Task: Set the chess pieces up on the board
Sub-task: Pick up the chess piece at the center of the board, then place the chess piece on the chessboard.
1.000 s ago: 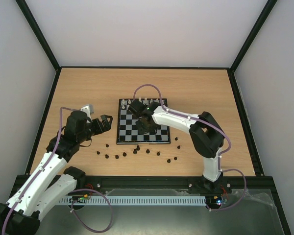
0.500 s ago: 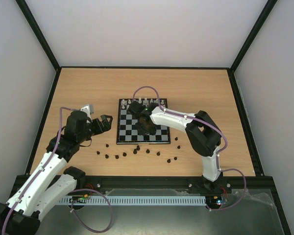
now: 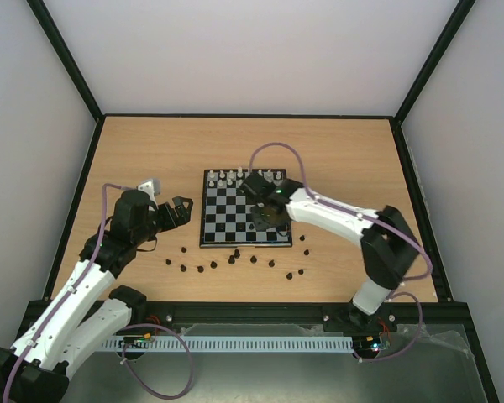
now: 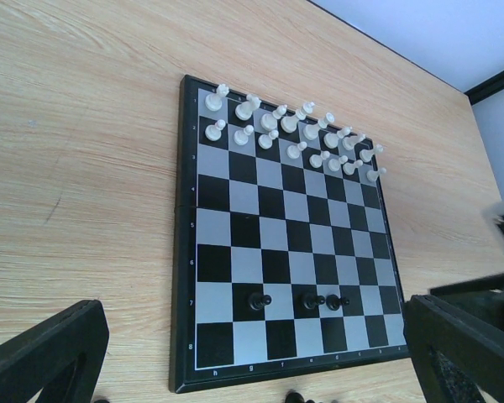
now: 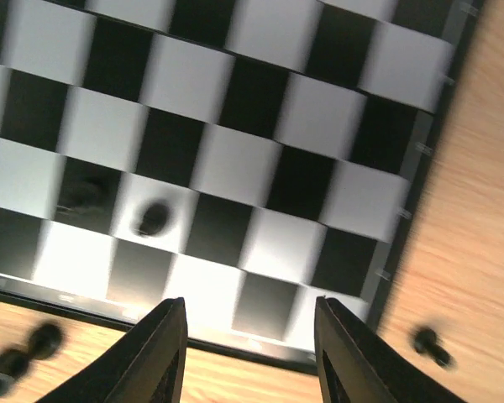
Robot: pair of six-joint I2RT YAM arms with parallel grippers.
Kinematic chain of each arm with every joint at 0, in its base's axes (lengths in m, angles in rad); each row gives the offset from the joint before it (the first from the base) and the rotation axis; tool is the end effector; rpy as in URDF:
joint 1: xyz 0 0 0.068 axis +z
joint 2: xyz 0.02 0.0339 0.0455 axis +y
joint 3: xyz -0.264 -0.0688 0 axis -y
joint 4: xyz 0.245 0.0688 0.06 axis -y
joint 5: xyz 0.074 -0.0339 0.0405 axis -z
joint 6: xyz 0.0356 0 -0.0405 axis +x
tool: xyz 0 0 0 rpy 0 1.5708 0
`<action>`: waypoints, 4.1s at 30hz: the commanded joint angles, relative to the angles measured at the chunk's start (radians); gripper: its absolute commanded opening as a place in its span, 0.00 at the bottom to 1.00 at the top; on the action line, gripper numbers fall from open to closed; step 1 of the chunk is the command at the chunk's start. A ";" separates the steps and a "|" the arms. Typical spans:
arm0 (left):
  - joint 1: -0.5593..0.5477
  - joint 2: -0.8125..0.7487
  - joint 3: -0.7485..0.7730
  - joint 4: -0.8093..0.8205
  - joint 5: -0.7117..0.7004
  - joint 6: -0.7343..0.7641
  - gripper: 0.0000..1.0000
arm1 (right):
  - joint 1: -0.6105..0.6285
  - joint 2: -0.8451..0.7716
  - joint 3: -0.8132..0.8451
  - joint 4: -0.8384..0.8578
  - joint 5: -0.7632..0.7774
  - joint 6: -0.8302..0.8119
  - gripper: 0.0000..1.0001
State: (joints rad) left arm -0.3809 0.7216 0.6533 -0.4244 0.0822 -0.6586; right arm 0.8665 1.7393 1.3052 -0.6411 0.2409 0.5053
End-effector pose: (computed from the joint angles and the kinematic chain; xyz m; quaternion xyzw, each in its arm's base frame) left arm 0.1537 -0.0647 0.2792 -0.0978 0.8521 -0.2853 0.4276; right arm 0.2418 0.2714 0.2296 -0.1439 0.9521 0.0641 0.2622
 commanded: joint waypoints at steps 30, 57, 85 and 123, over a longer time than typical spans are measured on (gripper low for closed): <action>0.007 0.002 -0.017 0.028 0.027 0.010 0.99 | -0.276 -0.189 -0.435 0.120 -0.062 0.049 0.28; 0.007 -0.003 -0.017 0.029 0.030 0.009 0.99 | -0.277 -0.206 -0.384 0.073 -0.072 0.028 0.02; 0.007 -0.042 -0.027 0.012 -0.040 -0.045 0.99 | 0.088 0.086 0.263 -0.113 -0.105 -0.076 0.01; 0.007 -0.048 -0.020 -0.002 -0.056 -0.050 1.00 | 0.108 0.396 0.406 -0.117 -0.071 -0.097 0.09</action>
State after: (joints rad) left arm -0.3809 0.6815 0.6357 -0.4126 0.0383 -0.7040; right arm 0.9756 2.1235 1.6794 -0.7277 0.1474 0.4179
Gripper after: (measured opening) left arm 0.994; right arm 0.070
